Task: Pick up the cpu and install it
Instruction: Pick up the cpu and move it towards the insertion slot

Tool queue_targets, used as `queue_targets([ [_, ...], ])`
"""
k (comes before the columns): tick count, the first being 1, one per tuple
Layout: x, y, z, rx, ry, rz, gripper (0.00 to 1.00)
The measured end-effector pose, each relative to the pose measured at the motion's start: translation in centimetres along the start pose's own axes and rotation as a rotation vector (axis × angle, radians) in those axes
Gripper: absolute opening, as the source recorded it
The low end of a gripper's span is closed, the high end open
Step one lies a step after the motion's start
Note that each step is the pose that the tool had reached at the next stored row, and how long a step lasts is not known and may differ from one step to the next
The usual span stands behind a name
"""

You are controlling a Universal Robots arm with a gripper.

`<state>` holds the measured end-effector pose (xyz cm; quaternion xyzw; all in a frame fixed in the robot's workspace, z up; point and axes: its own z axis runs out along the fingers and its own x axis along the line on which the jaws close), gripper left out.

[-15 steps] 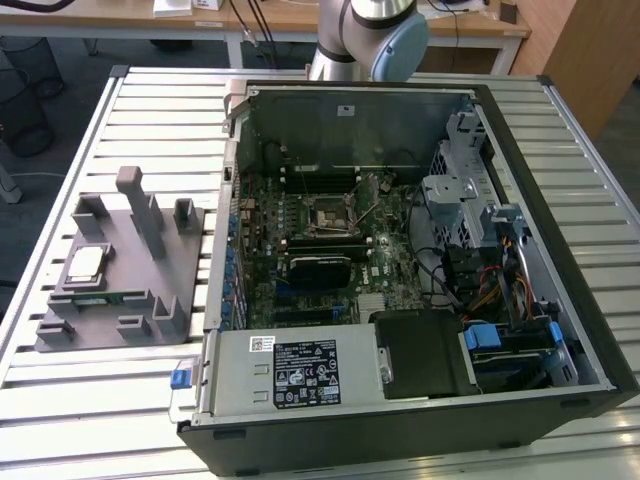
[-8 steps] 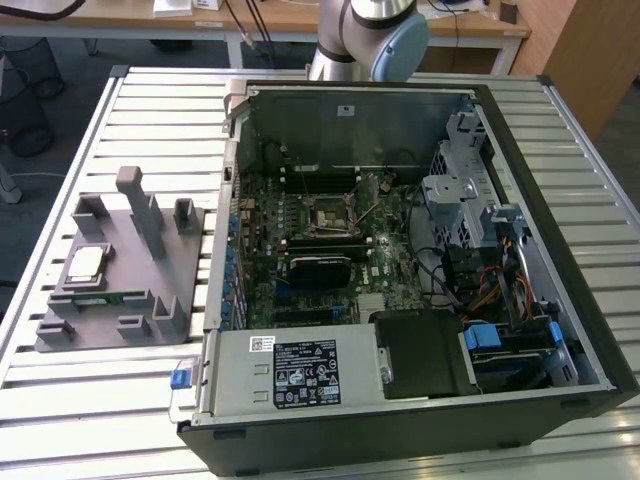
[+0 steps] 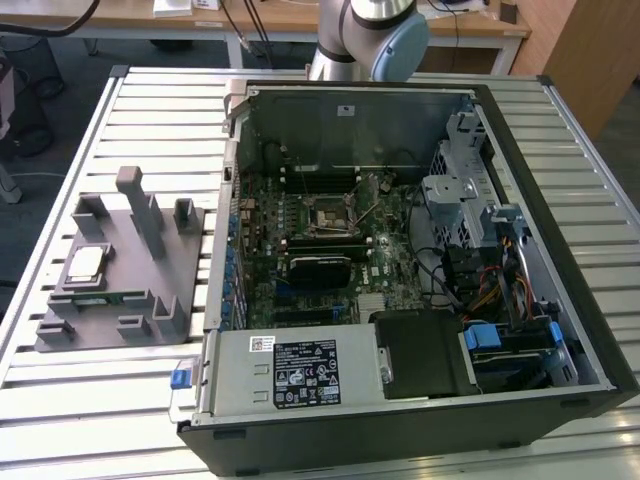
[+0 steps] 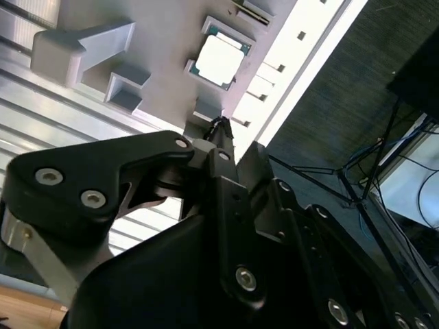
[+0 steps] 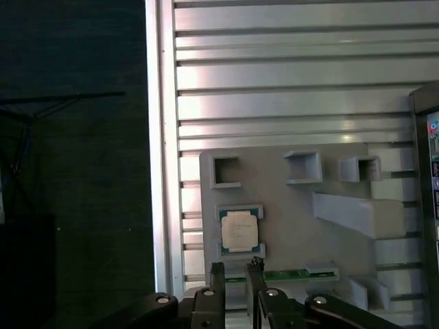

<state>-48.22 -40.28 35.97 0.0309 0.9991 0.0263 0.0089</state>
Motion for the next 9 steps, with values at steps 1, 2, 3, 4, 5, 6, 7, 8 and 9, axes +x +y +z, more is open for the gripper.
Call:
queue_targets([
  [1,0.01,-0.02,0.16,-0.0003,-0.0001,0.0,0.29],
  [2,0.01,-0.04,0.33,-0.0008,0.0001,0.0,0.35],
  [3,0.01,-0.07,0.48,-0.0022,0.0002,-0.001,0.35],
  [4,-0.05,-0.09,0.59,-0.0044,0.0009,-0.001,0.41],
  [5,-0.1,-0.1,0.7,-0.0063,0.0019,-0.002,0.47],
  [6,-0.15,-0.11,0.84,-0.0075,0.0025,-0.003,0.47],
  [7,-0.17,-0.14,1.01,-0.008,0.0026,-0.004,0.53],
  [8,-0.18,-0.16,1.19,-0.008,0.003,-0.005,0.58],
  [9,-0.18,-0.18,1.36,-0.0081,0.0035,-0.008,0.58],
])
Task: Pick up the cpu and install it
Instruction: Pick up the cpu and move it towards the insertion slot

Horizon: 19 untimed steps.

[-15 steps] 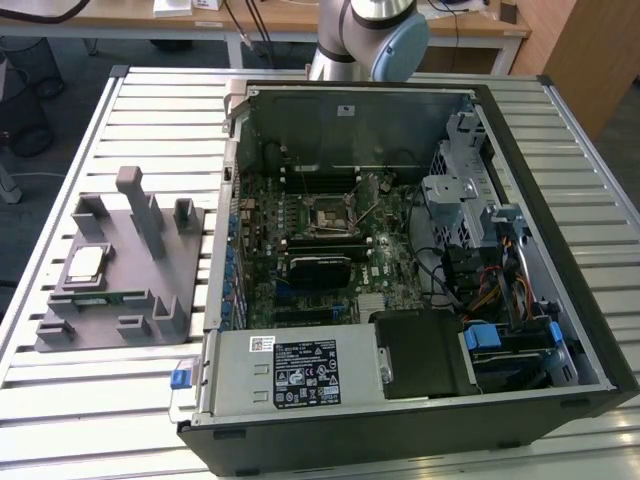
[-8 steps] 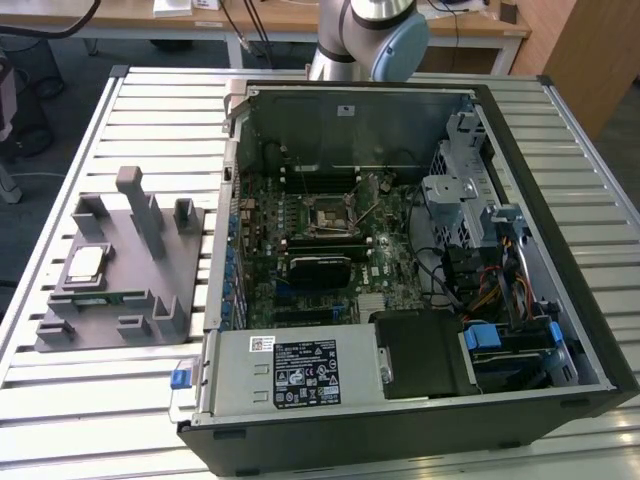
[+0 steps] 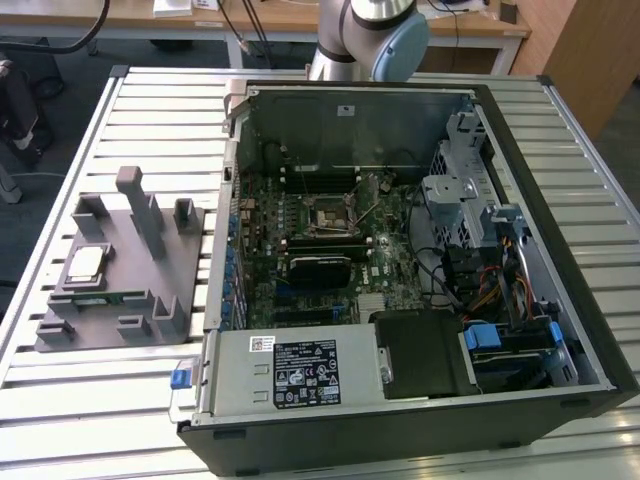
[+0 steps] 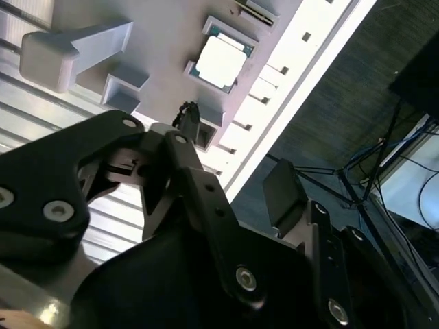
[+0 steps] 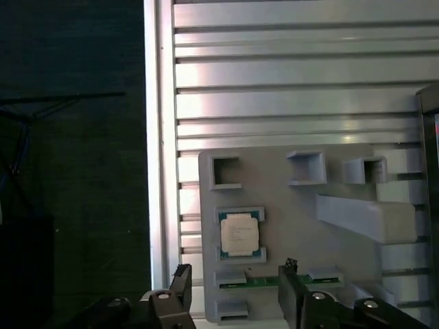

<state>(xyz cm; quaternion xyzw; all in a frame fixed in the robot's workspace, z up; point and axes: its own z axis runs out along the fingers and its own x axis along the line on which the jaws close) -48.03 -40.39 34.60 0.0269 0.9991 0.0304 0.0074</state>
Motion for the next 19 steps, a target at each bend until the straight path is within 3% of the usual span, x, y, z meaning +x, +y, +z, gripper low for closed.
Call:
queue_targets([
  [3,0.0,-0.04,0.54,-0.0006,0.0028,-0.041,0.7],
  [6,0.0,-0.08,1.09,-0.0011,0.0053,-0.084,0.7],
  [19,-0.19,-0.19,2.99,-0.0015,0.0055,-0.088,0.7],
])
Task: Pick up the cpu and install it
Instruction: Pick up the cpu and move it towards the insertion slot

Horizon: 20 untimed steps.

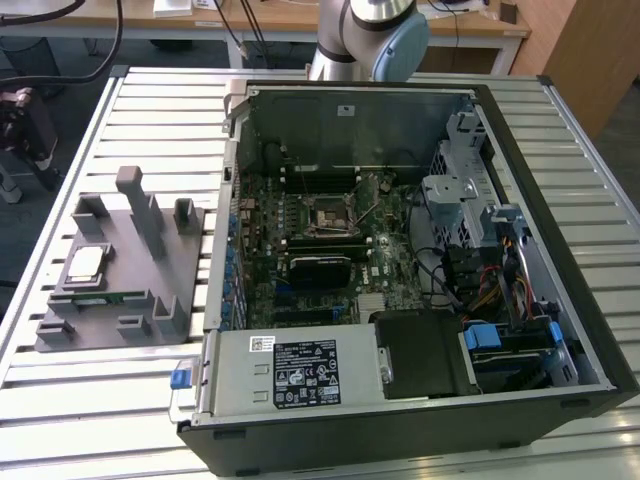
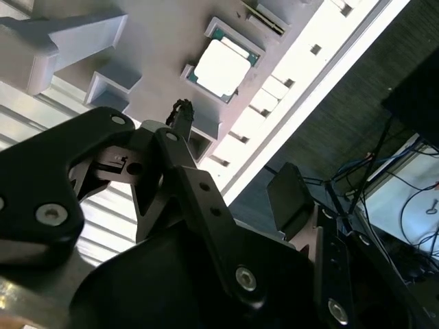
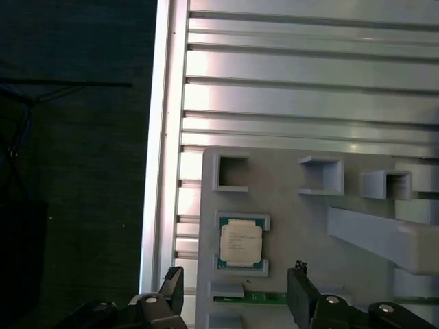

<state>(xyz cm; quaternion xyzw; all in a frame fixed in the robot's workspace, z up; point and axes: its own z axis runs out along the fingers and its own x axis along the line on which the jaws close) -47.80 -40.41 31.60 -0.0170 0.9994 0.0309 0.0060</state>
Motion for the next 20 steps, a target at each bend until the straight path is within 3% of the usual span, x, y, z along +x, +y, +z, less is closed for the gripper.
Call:
queue_targets([
  [14,-0.48,-0.42,1.97,-0.0005,-0.0002,0.005,0.7],
  [20,-0.7,-0.52,3.06,-0.0009,0.0051,-0.023,0.7],
])
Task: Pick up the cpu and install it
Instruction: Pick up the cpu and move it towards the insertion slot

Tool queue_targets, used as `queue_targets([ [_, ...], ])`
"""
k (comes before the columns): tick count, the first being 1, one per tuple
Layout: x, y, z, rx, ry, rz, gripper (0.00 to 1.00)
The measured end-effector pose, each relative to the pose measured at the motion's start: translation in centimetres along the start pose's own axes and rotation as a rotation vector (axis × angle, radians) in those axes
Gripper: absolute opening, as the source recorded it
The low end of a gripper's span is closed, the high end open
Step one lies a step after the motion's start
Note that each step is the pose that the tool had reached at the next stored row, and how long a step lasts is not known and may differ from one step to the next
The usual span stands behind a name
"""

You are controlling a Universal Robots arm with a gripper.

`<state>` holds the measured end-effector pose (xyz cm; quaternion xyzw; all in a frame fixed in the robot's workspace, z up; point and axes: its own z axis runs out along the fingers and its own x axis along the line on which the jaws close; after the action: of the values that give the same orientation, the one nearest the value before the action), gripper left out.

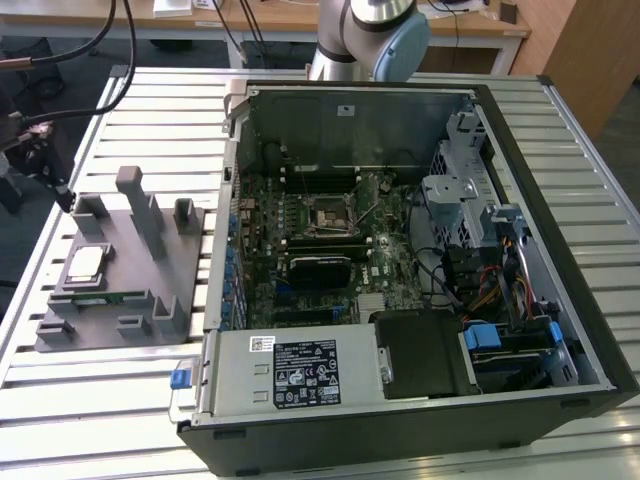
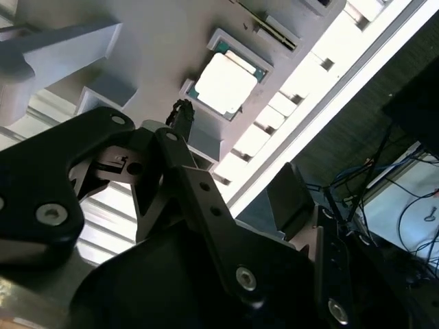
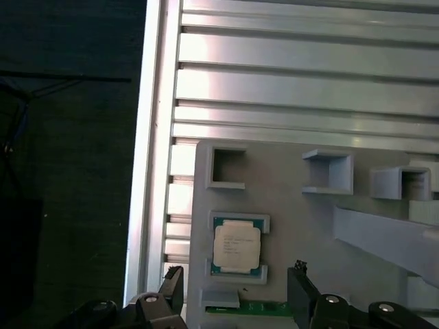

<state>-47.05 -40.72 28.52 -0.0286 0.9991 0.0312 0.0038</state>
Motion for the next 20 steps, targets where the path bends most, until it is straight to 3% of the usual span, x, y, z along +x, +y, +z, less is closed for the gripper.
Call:
queue_targets([
  [12,-0.34,-0.17,2.13,-0.0002,0.0011,-0.015,0.7],
  [20,-0.7,-0.24,2.82,-0.0008,0.0008,0.001,0.7],
])
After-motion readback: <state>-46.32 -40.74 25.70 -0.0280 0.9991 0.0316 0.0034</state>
